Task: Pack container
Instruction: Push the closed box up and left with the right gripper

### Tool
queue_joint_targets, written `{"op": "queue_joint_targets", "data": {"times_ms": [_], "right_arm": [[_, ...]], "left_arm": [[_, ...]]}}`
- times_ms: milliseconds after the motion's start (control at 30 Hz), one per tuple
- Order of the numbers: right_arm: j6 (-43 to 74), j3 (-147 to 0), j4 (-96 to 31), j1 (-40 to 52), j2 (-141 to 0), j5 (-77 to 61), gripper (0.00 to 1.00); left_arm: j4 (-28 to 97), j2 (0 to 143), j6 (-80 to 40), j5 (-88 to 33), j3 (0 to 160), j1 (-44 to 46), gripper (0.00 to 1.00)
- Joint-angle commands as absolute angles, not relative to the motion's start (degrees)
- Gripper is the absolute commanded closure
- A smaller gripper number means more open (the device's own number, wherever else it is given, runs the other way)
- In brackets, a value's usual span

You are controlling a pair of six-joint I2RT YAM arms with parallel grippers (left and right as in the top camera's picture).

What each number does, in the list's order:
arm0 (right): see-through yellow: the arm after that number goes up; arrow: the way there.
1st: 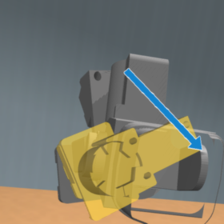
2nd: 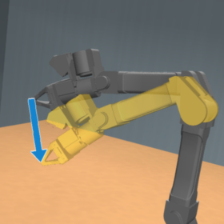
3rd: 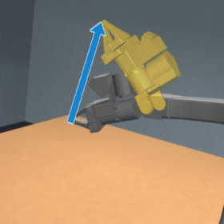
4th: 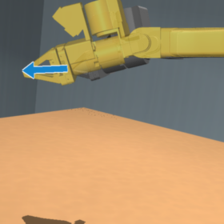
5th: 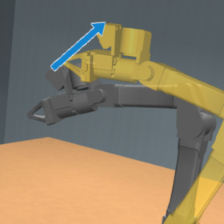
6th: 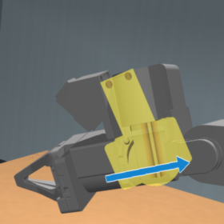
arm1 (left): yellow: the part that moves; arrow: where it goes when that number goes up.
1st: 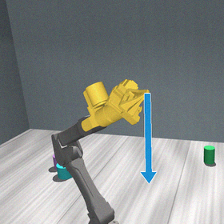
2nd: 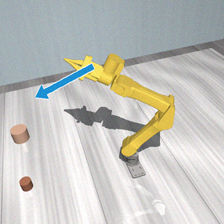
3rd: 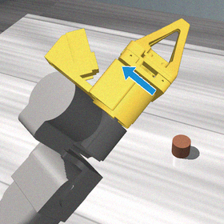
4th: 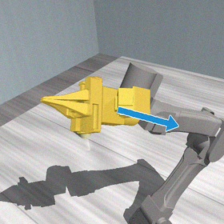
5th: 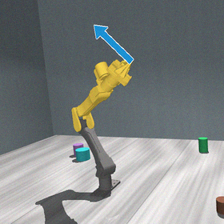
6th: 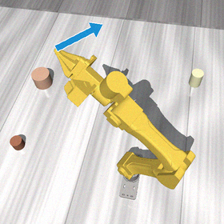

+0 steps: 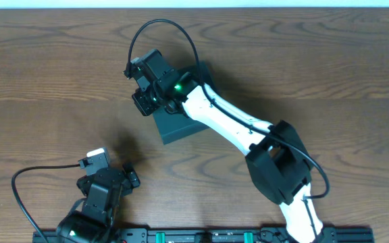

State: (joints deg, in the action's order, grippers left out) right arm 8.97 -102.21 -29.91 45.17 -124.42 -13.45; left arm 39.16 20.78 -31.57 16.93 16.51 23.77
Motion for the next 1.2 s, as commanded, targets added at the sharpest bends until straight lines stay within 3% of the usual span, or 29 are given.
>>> {"op": "queue_joint_targets", "data": {"times_ms": [0,800,1167], "right_arm": [[9.6,-103.6,-29.8,44.6,-126.6,-12.2,0.98],[10.3,-103.6,-29.9,41.3,-129.0,11.5,0.98],[14.2,-103.6,-26.2,40.6,-129.0,13.7,0.98]], "left_arm": [[39.2,20.6,-32.2,18.0,16.5,23.6,0.05],[39.2,20.6,-32.2,18.0,16.5,23.6,0.05],[39.2,20.6,-32.2,18.0,16.5,23.6,0.05]]}}
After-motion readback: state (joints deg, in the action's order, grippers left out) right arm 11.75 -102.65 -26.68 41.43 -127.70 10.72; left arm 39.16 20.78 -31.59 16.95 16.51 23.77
